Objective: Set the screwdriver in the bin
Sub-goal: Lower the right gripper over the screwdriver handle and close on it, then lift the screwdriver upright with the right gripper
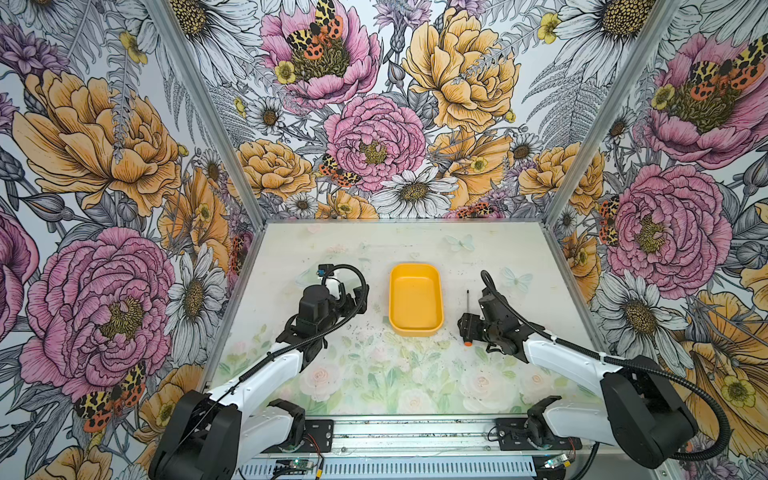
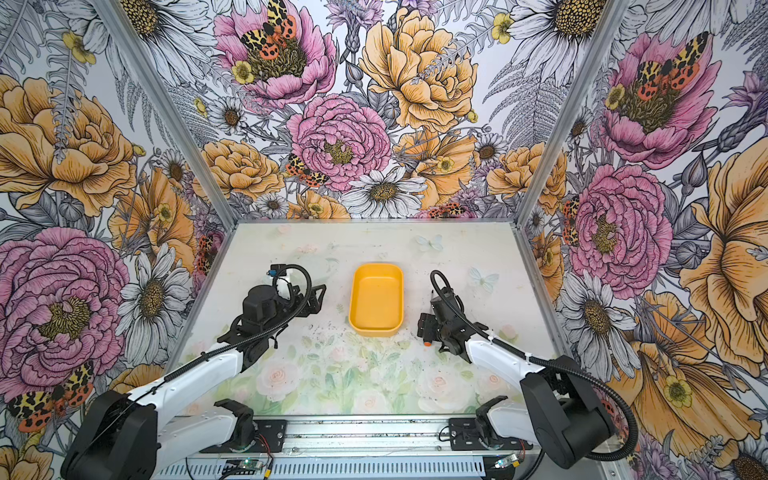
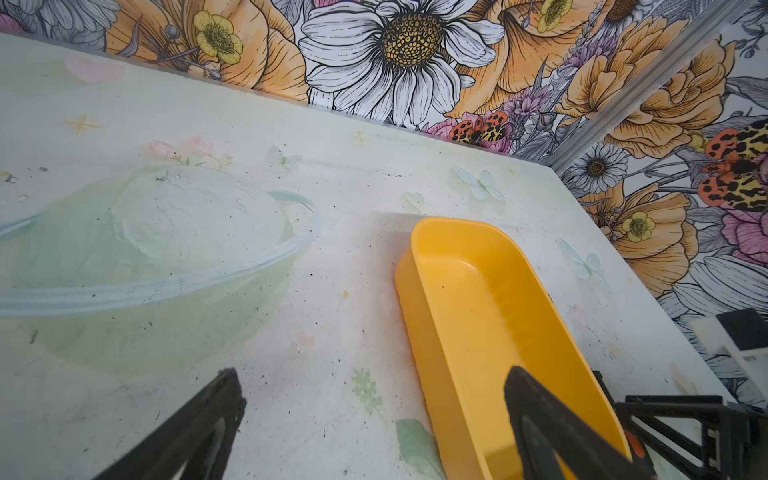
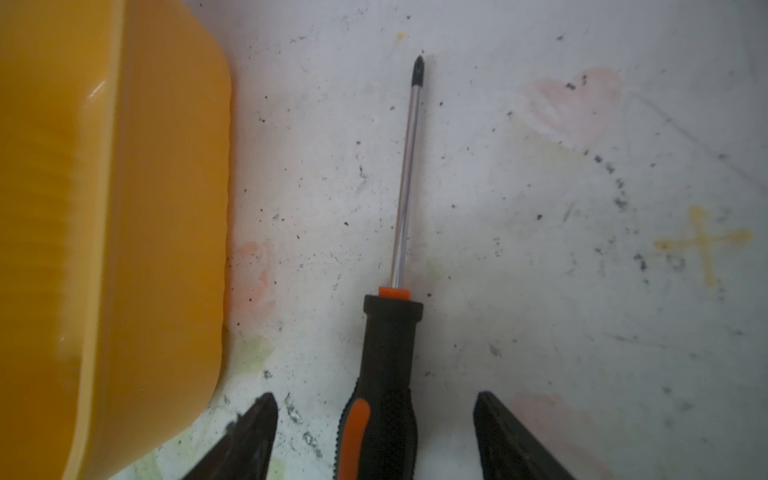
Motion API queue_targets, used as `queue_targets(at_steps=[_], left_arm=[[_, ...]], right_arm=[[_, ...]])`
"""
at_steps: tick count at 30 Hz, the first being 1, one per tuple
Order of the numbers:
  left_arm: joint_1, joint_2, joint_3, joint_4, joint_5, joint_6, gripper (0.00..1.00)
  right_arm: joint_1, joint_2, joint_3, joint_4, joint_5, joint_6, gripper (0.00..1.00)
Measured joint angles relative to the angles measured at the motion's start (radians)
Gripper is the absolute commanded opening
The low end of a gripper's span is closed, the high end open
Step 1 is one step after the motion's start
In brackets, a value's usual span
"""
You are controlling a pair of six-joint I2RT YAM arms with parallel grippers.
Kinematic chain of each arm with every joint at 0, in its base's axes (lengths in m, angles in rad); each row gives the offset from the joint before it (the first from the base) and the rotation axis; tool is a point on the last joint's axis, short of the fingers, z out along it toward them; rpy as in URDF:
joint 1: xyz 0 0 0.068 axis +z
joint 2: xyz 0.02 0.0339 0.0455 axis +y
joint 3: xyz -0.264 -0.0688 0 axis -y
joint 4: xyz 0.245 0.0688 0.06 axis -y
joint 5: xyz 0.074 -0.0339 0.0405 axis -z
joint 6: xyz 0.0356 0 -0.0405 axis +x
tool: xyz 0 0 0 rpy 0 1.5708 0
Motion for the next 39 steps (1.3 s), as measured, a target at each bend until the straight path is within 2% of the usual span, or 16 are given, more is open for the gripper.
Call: queue_targets(at_steps=[7, 19, 24, 28, 32, 39], left_arm=[[-0.005, -0.005, 0.0, -0.041, -0.008, 0.0, 0.99], [-0.005, -0.02, 0.0, -0.072, -0.015, 0.0, 0.99], [-0.005, -0.02, 0.0, -0.079, -0.014, 0.0, 0.99], [-0.005, -0.009, 0.003, -0.089, -0.014, 0.0, 0.99], [-0.005, 0.003, 0.008, -0.094, -0.013, 0.0, 0.99], [-0.006, 0.016, 0.022, -0.097, -0.01, 0.0, 0.99]], right_arm=[[0.042, 0.032, 0.012, -0.017, 0.021, 0.008, 0.68], [0.074, 0.103, 0.052, -0.034, 0.069, 0.012, 0.49], [0.076, 0.117, 0.063, -0.042, 0.086, 0.009, 0.35], [0.076, 0.118, 0.064, -0.046, 0.091, 0.012, 0.21], [0.076, 0.118, 0.066, -0.049, 0.091, 0.011, 0.0], [0.076, 0.114, 0.066, -0.055, 0.084, 0.01, 0.0]])
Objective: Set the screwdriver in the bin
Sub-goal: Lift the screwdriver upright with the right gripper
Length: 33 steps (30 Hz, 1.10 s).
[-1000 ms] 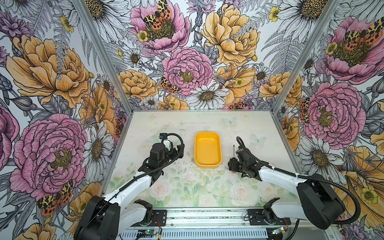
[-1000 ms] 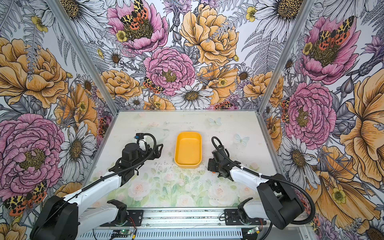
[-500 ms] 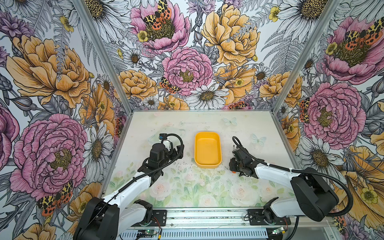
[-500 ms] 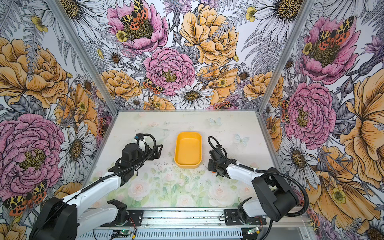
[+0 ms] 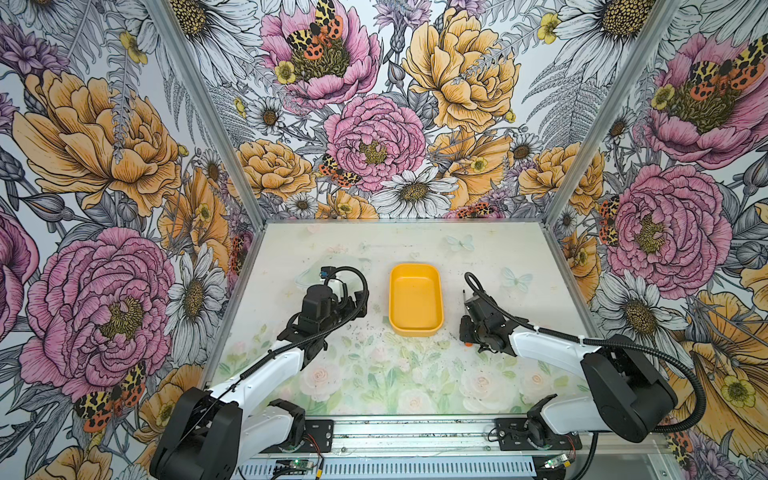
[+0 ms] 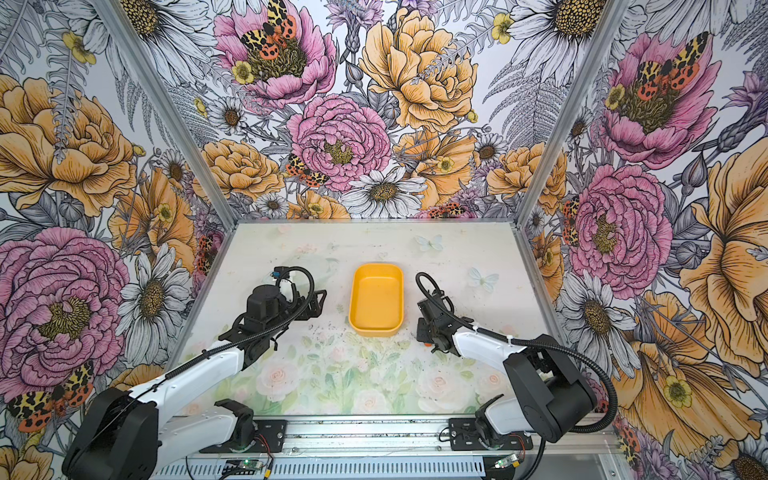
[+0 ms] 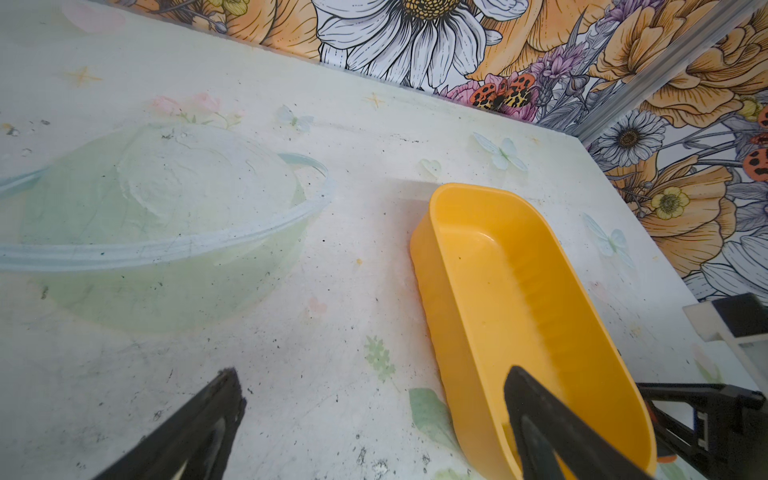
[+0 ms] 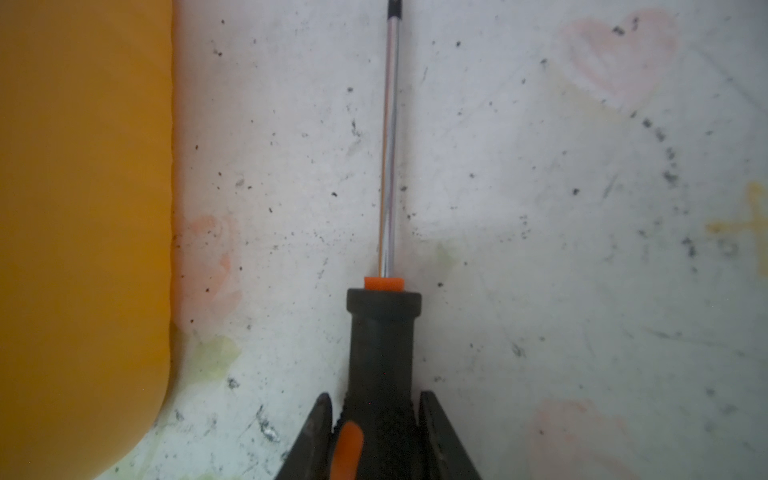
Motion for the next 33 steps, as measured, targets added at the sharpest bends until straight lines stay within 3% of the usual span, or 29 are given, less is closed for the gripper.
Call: queue_targets(at_steps=[12, 19, 26, 33], left_arm=[[-0.001, 0.0, 0.003, 0.0, 0.011, 0.0, 0.99], [-0.001, 0.0, 0.005, 0.0, 0.018, 0.0, 0.99], [-0.001, 0.0, 0.007, 0.0, 0.023, 0.0, 0.99], [-0.001, 0.0, 0.007, 0.0, 0.023, 0.001, 0.99]], right_arm=[[-0.052, -0.216, 0.013, -0.04, -0.055, -0.009, 0.0], [-0.051, -0.307, 0.154, -0.045, -0.055, -0.029, 0.0], [0.005, -0.296, 0.309, -0.006, 0.014, -0.033, 0.0], [0.119, -0.134, 0.436, 0.006, 0.089, -0.031, 0.0]])
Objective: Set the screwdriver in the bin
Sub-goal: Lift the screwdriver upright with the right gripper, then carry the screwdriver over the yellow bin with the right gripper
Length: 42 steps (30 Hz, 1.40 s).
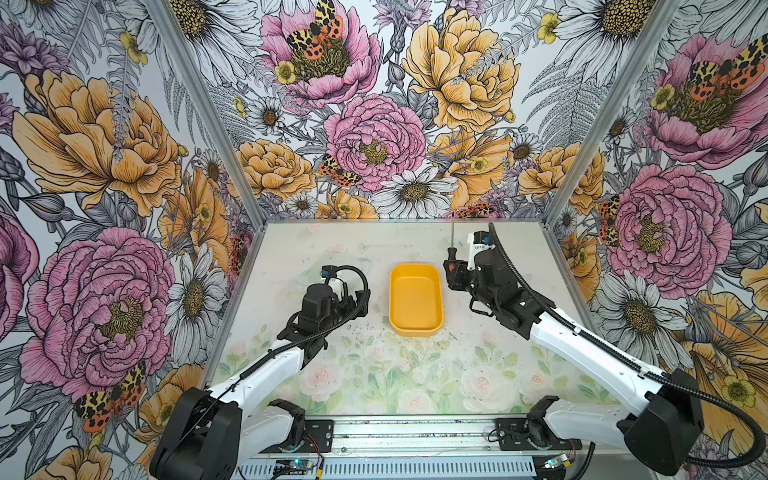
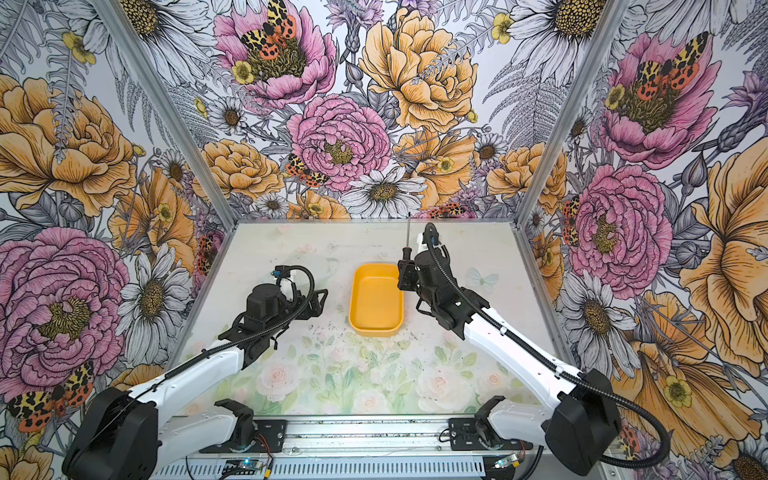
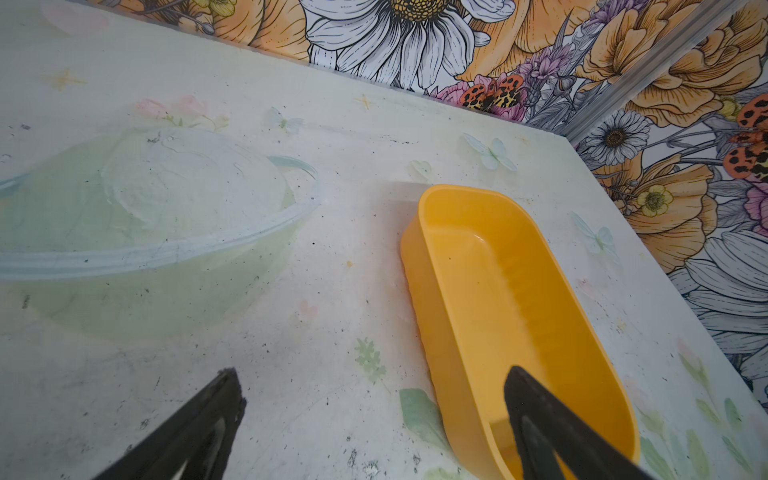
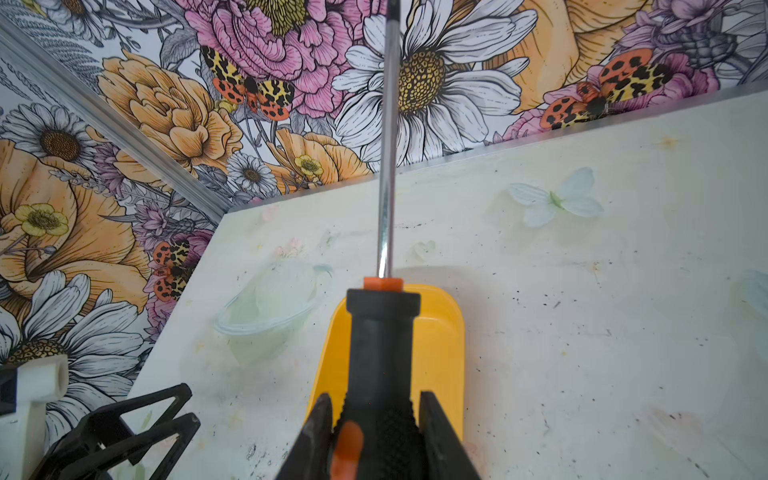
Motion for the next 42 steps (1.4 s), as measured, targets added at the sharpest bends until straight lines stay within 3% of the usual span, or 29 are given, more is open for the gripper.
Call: queue_targets(at_steps=[10, 29, 42], left_arm=[[0.0, 0.017, 0.0, -0.007, 0.003, 0.001, 0.99], [-0.003, 0.018, 0.0, -0.011, 0.003, 0.003, 0.99], [-0.006, 0.031, 0.0, -0.011, 0.004, 0.003, 0.99]], right_arm=[[0.143, 0.187, 0.051, -0.001, 0.094, 0.035, 0.0], [0.191, 0.309, 0.032, -0.095, 0.13, 0.264, 0.0], [0.195, 0.422, 0.039, -0.16, 0.1, 0.297, 0.0]])
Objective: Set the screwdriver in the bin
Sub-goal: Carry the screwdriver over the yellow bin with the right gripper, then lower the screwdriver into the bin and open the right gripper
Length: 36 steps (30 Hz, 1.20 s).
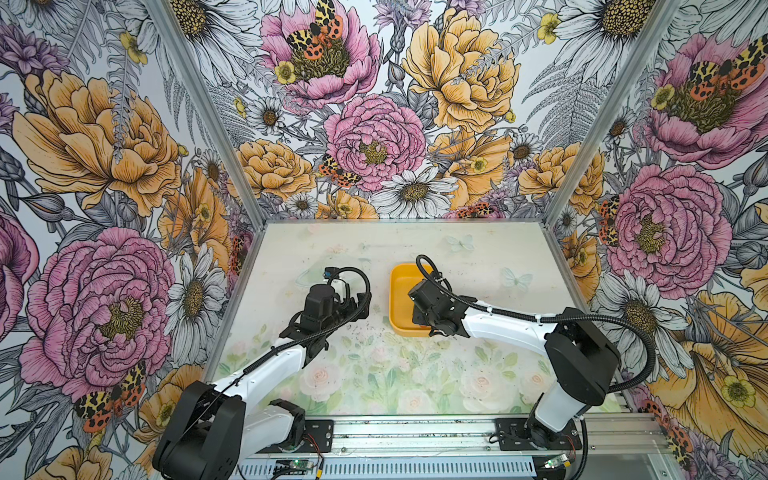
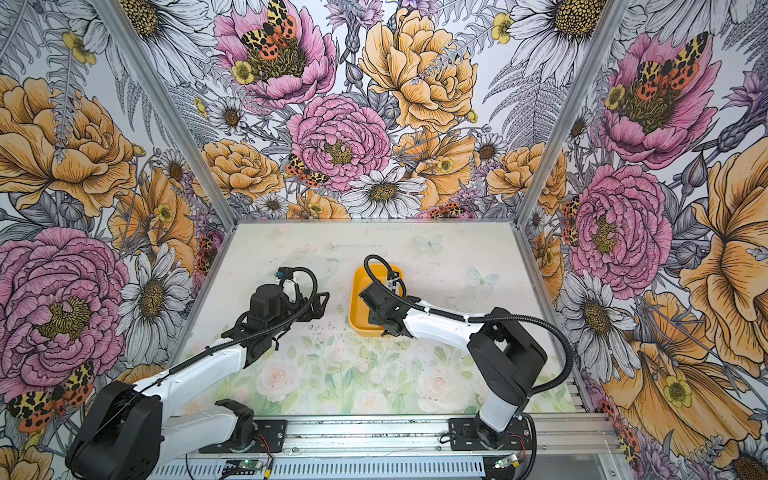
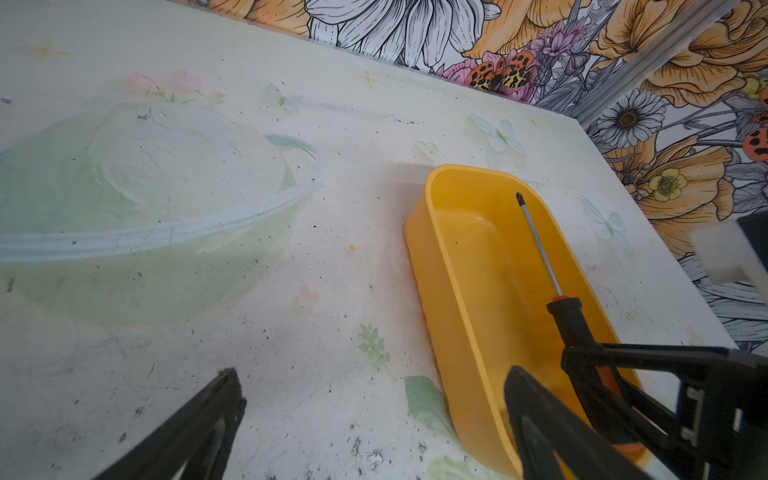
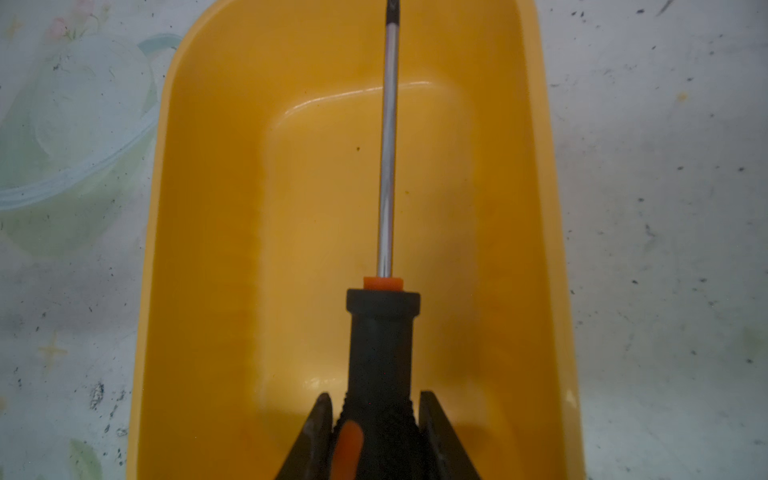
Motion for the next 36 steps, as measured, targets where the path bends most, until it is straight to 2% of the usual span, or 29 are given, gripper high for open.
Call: queue_targets(at_steps=[36], left_arm=[[-0.001, 0.026, 0.013, -0.023, 0.0, 0.027, 0.99]], right_arm=[[-0.015, 0.159, 0.196, -0.154, -0.058, 0.0, 0.0]])
